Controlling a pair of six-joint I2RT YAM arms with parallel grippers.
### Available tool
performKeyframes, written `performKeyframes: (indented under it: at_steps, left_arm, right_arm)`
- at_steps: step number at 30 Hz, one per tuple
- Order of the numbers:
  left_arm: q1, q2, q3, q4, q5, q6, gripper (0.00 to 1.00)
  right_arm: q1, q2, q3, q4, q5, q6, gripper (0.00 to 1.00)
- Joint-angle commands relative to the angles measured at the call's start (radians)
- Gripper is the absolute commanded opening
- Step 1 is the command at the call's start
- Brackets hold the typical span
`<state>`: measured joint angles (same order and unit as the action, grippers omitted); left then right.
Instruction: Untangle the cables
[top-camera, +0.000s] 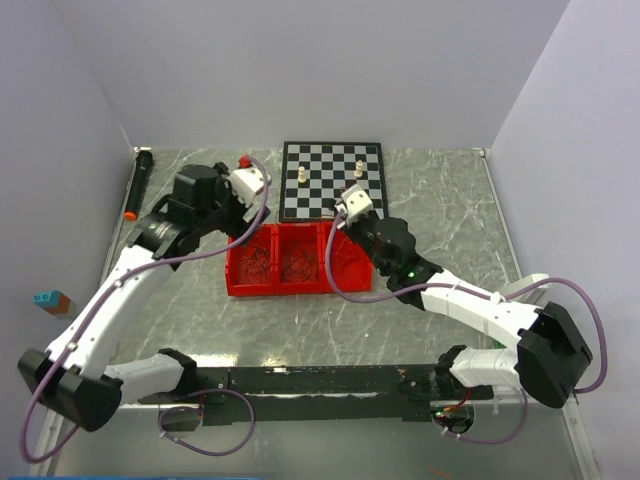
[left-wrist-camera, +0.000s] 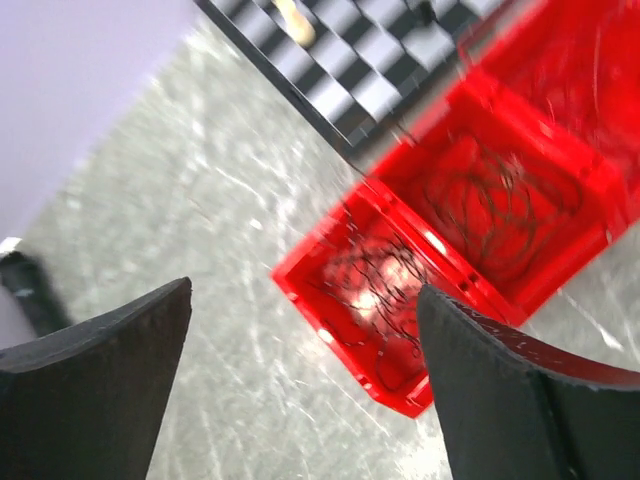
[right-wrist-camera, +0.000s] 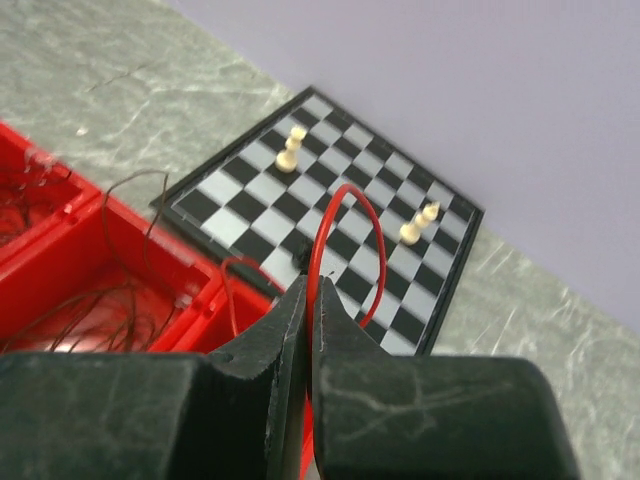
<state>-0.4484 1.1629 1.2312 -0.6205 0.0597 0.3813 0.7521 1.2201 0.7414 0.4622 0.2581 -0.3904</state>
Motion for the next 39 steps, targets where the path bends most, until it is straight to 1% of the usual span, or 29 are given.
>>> performKeyframes:
  at_steps: [1, 2, 5, 9, 12, 14, 20, 25, 29, 32, 36, 39]
  left_arm:
    - [0.004, -0.072, 0.05, -0.036, -0.057, -0.05, 0.97]
    - [0.004, -0.087, 0.05, -0.024, -0.099, -0.051, 0.97]
    - [0.014, -0.109, 0.063, -0.051, -0.077, -0.042, 0.97]
    - [0.027, -0.134, 0.068, -0.059, -0.078, -0.067, 0.97]
    - [0.037, -0.143, 0.063, -0.048, -0.106, -0.073, 0.97]
    - [0.042, -0.14, 0.06, -0.044, -0.115, -0.071, 0.97]
    - [0.043, -0.128, 0.057, -0.044, -0.113, -0.074, 0.97]
    - [0.045, -0.131, 0.039, -0.028, -0.135, -0.068, 0.97]
    - [0.047, -0.135, 0.036, -0.027, -0.143, -0.064, 0.97]
    - [0.047, -0.137, 0.037, -0.027, -0.15, -0.061, 0.97]
    - [0.06, -0.144, 0.048, -0.03, -0.147, -0.065, 0.97]
    - [0.083, -0.15, 0.047, -0.031, -0.129, -0.073, 0.97]
  right_arm:
    - [-0.002, -0.085, -0.06, -0.02, -0.016, 0.091, 0.0]
    - [0.0, -0.094, -0.071, -0.033, -0.02, 0.105, 0.0]
    - [0.007, -0.093, -0.085, -0.077, -0.014, 0.133, 0.0]
    - [0.019, -0.094, -0.088, -0.118, 0.036, 0.156, 0.0]
    - [0.038, -0.148, -0.138, -0.07, 0.044, 0.157, 0.0]
    - [0.046, -0.189, -0.177, -0.056, 0.018, 0.165, 0.0]
    - [0.078, -0.287, -0.264, -0.016, 0.024, 0.183, 0.0]
    - [0.085, -0.297, -0.277, -0.033, 0.04, 0.2, 0.0]
    - [0.084, -0.211, -0.218, -0.071, 0.055, 0.216, 0.0]
    - [0.082, -0.09, -0.145, -0.066, 0.056, 0.214, 0.0]
    - [0.069, 0.077, -0.028, -0.062, -0.009, 0.222, 0.0]
    - [0.049, 0.179, 0.062, -0.088, -0.065, 0.266, 0.0]
